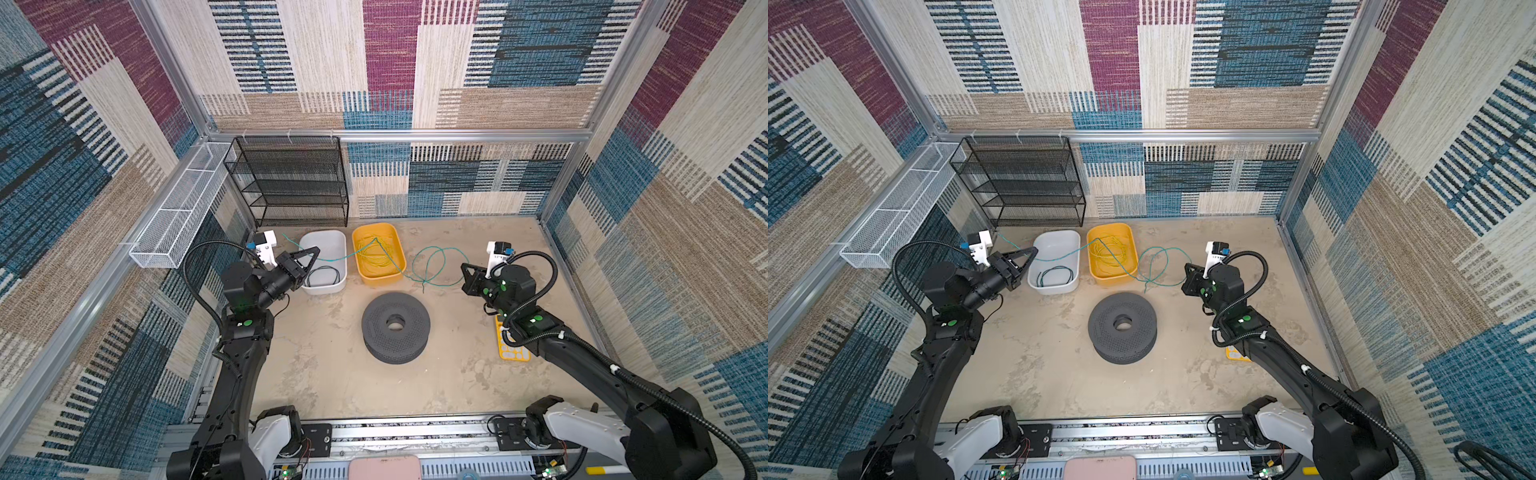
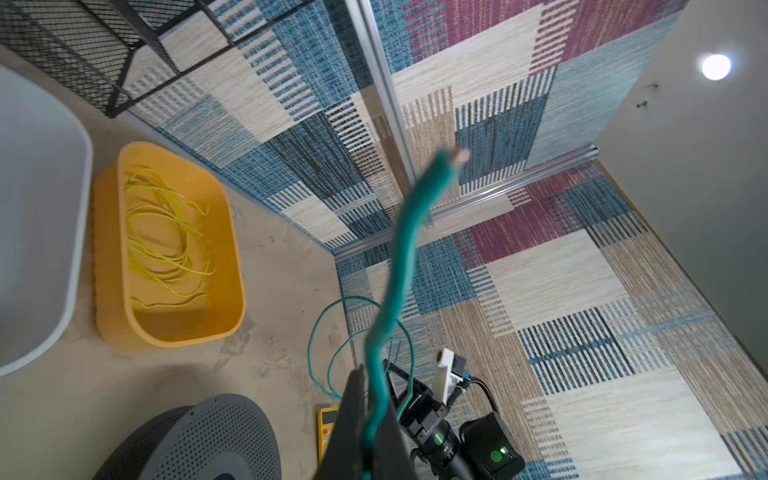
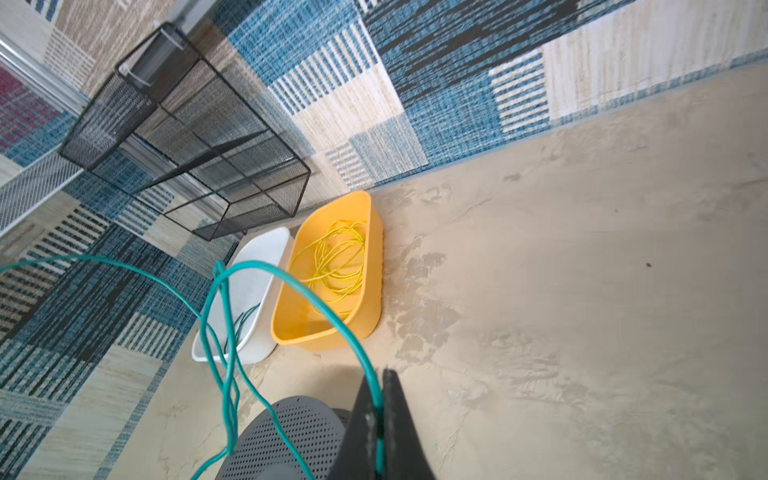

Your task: Wrap the cables

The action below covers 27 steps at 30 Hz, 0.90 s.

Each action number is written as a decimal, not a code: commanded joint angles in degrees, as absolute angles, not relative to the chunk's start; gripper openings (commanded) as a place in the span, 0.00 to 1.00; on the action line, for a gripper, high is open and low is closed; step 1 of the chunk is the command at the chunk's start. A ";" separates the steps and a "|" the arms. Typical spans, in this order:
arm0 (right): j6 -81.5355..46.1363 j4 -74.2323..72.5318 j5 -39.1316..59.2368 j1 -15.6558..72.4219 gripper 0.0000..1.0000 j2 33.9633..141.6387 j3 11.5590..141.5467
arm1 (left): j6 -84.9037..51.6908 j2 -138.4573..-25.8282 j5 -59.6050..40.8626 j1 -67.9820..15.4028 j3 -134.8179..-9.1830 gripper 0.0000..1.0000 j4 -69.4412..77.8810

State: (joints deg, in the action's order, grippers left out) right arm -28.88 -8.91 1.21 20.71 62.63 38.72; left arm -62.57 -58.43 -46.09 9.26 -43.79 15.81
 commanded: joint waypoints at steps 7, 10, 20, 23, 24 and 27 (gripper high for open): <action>-29.47 -6.52 5.88 13.57 0.00 61.98 43.94 | -48.74 -56.49 -28.16 11.92 -43.47 0.00 -11.32; -29.27 -5.83 5.49 12.29 0.00 61.89 44.34 | -47.81 -56.59 -26.51 13.34 -43.01 0.00 -14.08; -32.57 -6.24 6.40 4.97 0.00 59.05 44.84 | -44.74 -53.87 -18.56 13.97 -39.31 0.00 -18.13; -34.89 -8.32 9.96 4.13 0.00 59.80 45.45 | -44.06 -54.39 -19.03 13.95 -38.11 0.00 -17.95; -35.30 -8.42 10.50 4.06 0.00 60.34 46.06 | -43.56 -54.54 -18.88 13.97 -37.98 0.00 -18.07; -36.61 -9.34 11.01 3.32 0.00 60.63 46.92 | -42.98 -54.53 -17.26 14.23 -37.49 0.00 -18.58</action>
State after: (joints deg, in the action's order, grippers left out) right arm -34.04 -5.37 10.09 3.92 60.51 46.04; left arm -45.63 -54.48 -20.82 13.89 -37.87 -18.06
